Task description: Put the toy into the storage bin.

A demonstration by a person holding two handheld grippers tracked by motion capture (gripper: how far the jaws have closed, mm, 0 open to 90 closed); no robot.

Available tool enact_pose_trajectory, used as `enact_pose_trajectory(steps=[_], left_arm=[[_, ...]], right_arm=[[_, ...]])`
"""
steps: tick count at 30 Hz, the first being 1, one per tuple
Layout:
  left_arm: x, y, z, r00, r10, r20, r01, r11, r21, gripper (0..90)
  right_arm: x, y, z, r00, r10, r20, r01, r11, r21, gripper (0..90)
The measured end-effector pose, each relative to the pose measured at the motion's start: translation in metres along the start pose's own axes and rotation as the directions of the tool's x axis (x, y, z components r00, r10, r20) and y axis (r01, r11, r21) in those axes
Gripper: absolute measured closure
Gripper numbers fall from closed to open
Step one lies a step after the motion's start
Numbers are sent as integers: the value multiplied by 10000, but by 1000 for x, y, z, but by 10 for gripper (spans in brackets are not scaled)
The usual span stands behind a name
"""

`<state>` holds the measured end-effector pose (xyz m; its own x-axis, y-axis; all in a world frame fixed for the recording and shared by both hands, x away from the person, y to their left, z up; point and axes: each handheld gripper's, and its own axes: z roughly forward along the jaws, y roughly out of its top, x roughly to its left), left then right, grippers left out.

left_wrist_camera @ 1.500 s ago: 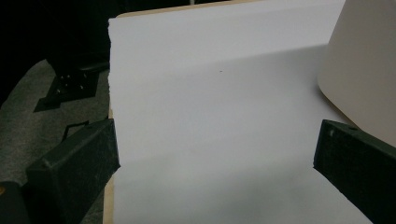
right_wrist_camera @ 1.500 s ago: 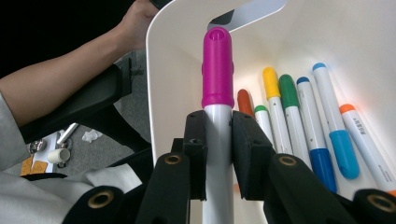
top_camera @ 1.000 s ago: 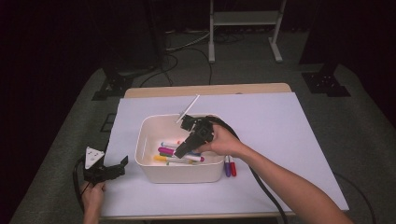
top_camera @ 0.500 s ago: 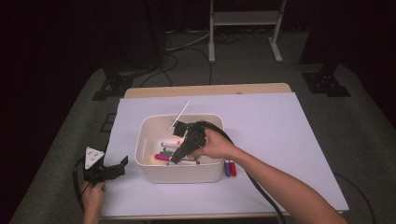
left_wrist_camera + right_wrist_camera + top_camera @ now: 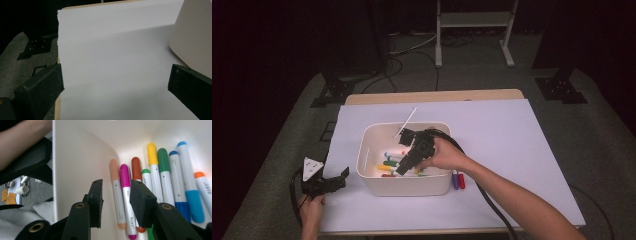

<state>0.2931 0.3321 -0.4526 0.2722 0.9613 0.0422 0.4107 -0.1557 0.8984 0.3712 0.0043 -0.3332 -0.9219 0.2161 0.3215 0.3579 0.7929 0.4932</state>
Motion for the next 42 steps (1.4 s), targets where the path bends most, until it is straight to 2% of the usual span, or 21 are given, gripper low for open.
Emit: enact_pose_trajectory(steps=[4,10,15,20,24,26,33,35,42], left_arm=[[0,0,0,10000,15,-10,-15,10000,1,0],[0,0,0,10000,56,-31,-56,10000,68,0],[-1,0,0,10000,77,-35,-77,10000,63,0],[-1,0,0,10000,71,-40,-70,10000,59,0],[0,0,0,9999,100,-40,-100,9999,70,0],[0,0,0,9999,101,-51,-100,9999,74,0],[-1,0,0,9999,110,-74,-109,9999,68,0],[-1,0,0,9999,133,-88,-133,9999,57,0],[-1,0,0,9999,117,-106,-117,9999,55,0]], right_arm=[[0,-8,-22,9998,168,135,-160,9983,-559,574],[-2,-24,-51,9980,449,441,-399,9932,-1092,527],[-3,-39,-77,9954,660,694,-539,9850,-1638,494],[-6,-59,-101,9902,1077,894,-865,9731,-2136,477],[-9,-75,-113,9857,1269,1113,-975,9662,-2387,475],[-11,-86,-120,9821,1435,1223,-1077,9594,-2608,474],[-17,-123,-135,9721,1925,1342,-1440,9410,-3063,467],[-19,-133,-136,9698,2020,1367,-1517,9384,-3106,467],[-32,-165,-121,9527,2605,1567,-2062,9324,-2968,461]])
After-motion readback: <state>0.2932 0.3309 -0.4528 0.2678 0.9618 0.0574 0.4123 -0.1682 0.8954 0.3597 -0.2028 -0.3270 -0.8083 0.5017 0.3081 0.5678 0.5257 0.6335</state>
